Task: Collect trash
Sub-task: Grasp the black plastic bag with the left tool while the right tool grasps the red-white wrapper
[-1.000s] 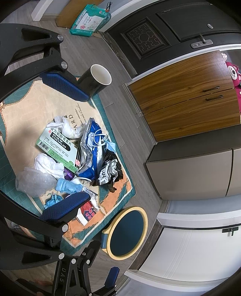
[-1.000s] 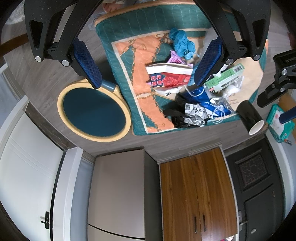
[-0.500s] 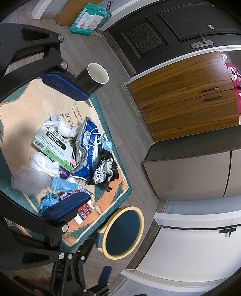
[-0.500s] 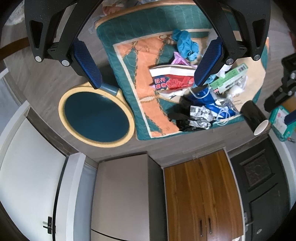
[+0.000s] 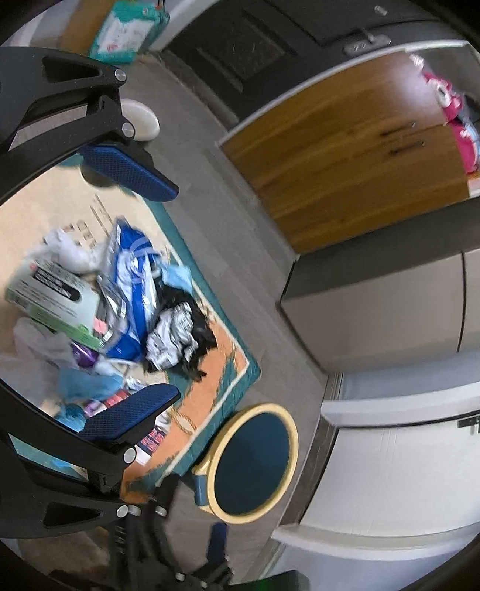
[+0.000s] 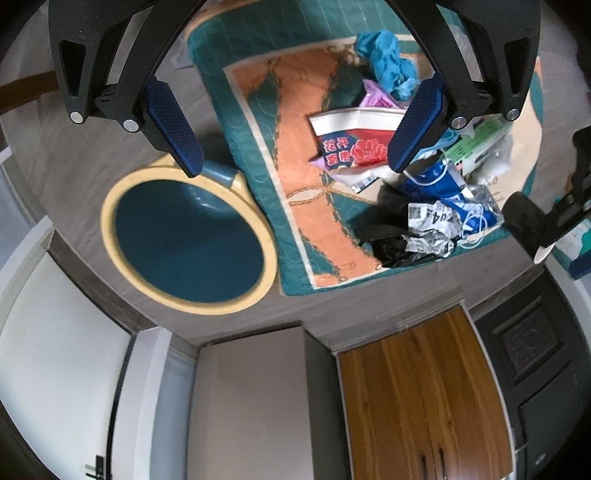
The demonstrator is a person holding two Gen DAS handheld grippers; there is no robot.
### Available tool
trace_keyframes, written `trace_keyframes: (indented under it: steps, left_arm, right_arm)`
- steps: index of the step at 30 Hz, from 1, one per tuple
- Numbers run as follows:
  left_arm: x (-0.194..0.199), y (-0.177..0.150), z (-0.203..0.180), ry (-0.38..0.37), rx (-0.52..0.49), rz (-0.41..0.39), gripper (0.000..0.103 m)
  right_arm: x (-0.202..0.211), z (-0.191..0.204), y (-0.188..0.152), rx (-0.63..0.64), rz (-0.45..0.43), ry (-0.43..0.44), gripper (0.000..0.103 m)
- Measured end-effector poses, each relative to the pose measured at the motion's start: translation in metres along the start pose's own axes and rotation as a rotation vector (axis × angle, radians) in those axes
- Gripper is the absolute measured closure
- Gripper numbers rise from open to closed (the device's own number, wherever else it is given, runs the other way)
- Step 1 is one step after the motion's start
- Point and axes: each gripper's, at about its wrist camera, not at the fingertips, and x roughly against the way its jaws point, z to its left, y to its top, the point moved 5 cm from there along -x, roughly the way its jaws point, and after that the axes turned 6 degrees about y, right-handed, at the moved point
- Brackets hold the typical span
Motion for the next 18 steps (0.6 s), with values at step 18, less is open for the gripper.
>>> trace_keyframes:
  steps: [18]
  left_arm:
    - [-0.087,0.012,-0.014,-0.105,0.052,0.058,0.006]
  right_arm:
    - [-0.068,0.010,-0.013,-0.021,0.121,0.136,0.004]
